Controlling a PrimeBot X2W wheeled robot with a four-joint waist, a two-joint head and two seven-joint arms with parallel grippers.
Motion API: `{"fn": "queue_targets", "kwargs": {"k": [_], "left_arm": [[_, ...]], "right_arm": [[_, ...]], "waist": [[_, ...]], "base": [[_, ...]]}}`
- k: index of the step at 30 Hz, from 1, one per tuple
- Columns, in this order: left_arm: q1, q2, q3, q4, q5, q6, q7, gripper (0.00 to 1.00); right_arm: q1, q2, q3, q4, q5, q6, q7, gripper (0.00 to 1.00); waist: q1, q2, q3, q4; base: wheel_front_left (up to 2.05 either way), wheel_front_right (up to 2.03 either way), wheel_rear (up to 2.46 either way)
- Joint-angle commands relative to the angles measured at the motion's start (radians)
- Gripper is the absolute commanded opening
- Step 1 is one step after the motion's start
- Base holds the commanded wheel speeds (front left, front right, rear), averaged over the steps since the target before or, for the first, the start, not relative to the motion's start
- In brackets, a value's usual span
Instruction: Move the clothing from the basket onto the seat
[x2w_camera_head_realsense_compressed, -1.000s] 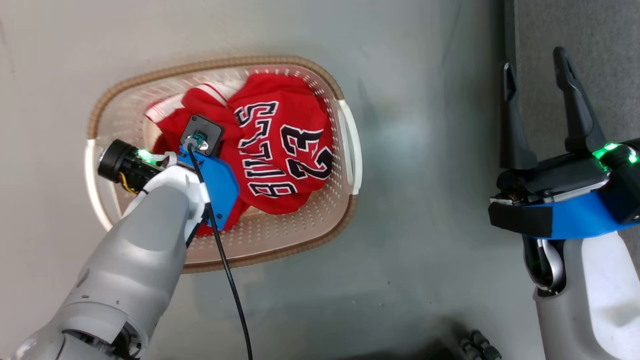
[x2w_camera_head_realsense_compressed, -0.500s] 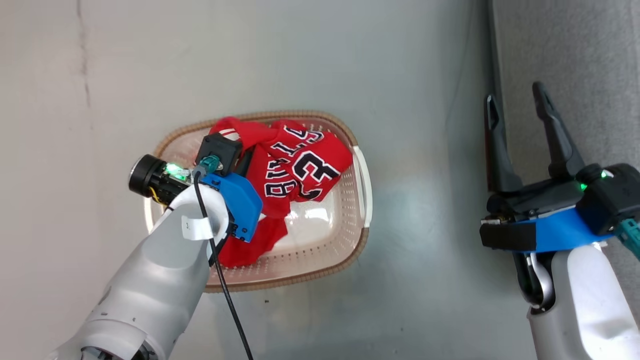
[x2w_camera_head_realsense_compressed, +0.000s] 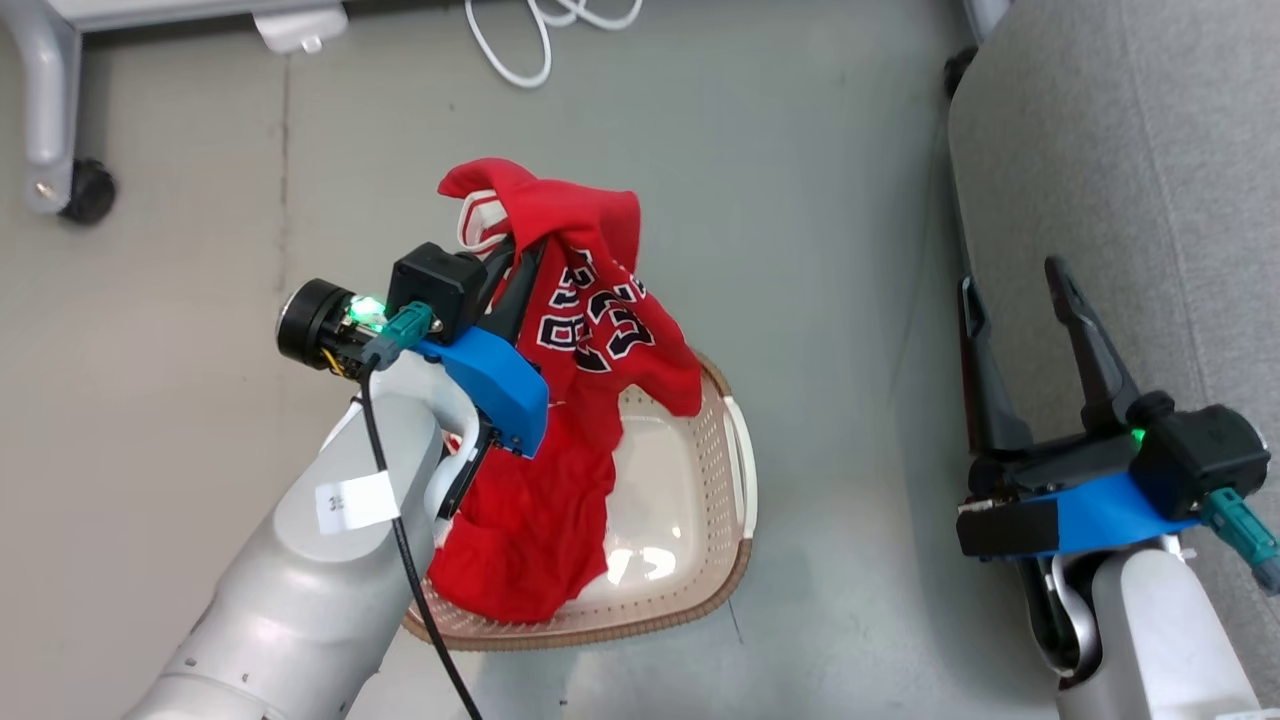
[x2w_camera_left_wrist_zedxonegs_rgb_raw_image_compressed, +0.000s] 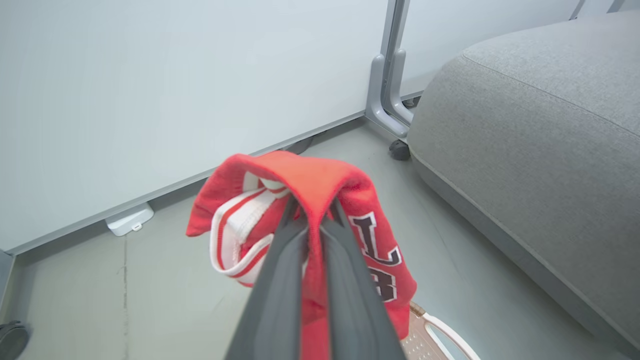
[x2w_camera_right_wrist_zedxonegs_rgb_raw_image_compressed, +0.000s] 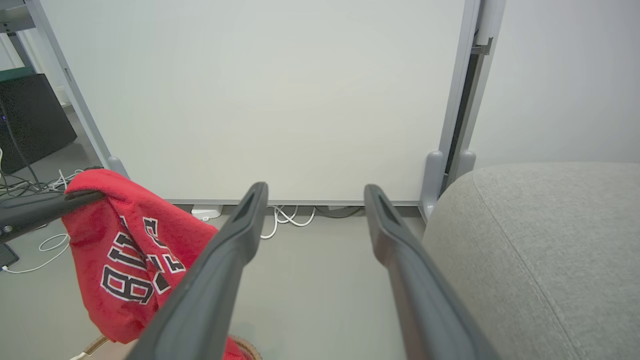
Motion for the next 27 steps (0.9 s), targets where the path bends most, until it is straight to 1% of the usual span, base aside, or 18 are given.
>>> {"fn": "queue_targets", "kwargs": {"k": [1,4,7,11,21,27], "left_arm": [[0.019,0.005,0.02,-0.036,0.011,0.005,-0.005,0.0],[0.033,0.01,0.037,-0.074,0.022,0.006,-0.005,0.0],[0.051,0.009,0.073,-0.144,0.036,0.004,-0.005,0.0],[0.062,0.004,0.084,-0.183,0.044,-0.004,-0.005,0.0],[0.099,0.004,0.058,-0.262,0.065,-0.017,-0.005,0.0],[0.122,0.002,0.036,-0.314,0.053,-0.022,0.008,0.0]], "right_arm": [[0.019,-0.003,0.001,0.005,0.007,0.0,-0.003,1.0],[0.03,-0.002,0.005,0.01,0.012,0.0,-0.004,1.0],[0.051,-0.002,0.008,0.018,0.02,0.0,-0.004,1.0],[0.07,-0.002,0.011,0.026,0.026,0.0,-0.003,1.0],[0.139,-0.002,0.014,0.046,0.044,0.0,-0.003,1.0],[0.169,-0.002,0.01,0.051,0.046,0.0,-0.003,1.0]], "waist": [[0.0002,0.0,-0.049,0.006],[0.0002,0.0,-0.074,0.006],[0.0002,0.0,-0.123,0.006],[0.0002,0.0,-0.158,0.006],[0.0002,0.0,-0.27,0.011],[0.0002,0.0,-0.306,0.017]], "base": [[0.0,0.0,0.0],[0.0,0.0,0.0],[0.0,0.0,0.0],[0.0,0.0,0.0],[0.0,0.0,0.0],[0.0,0.0,0.0]]}}
